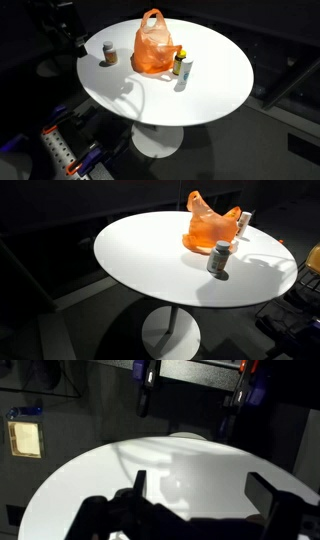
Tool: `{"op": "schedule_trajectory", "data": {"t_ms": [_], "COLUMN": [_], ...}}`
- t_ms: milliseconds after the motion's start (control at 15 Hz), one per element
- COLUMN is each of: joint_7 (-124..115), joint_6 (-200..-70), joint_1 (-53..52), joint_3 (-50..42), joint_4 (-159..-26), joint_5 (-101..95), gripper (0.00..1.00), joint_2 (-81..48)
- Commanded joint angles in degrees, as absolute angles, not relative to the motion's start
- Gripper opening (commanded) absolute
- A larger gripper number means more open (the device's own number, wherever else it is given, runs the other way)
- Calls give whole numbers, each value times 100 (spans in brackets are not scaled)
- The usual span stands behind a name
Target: Pick up the white and orange bottle and put it in the plastic bag
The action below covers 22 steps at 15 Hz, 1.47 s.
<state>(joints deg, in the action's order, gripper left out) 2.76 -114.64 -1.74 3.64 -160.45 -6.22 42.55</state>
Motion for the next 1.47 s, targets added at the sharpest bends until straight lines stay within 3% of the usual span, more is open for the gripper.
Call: {"op": "schedule_trajectory", "data": {"t_ms": [0, 533, 1400], "joint_7": [248, 170, 278], "joint_6": [-11449, -11683, -12911], "joint_1": [-219, -229, -842], "joint_3": [322, 387, 658], "joint_4": [-16036, -15568, -13855], "joint_5": [-651, -642, -113], "gripper": [100, 100, 100], "joint_2": [4253, 3682, 1240]}}
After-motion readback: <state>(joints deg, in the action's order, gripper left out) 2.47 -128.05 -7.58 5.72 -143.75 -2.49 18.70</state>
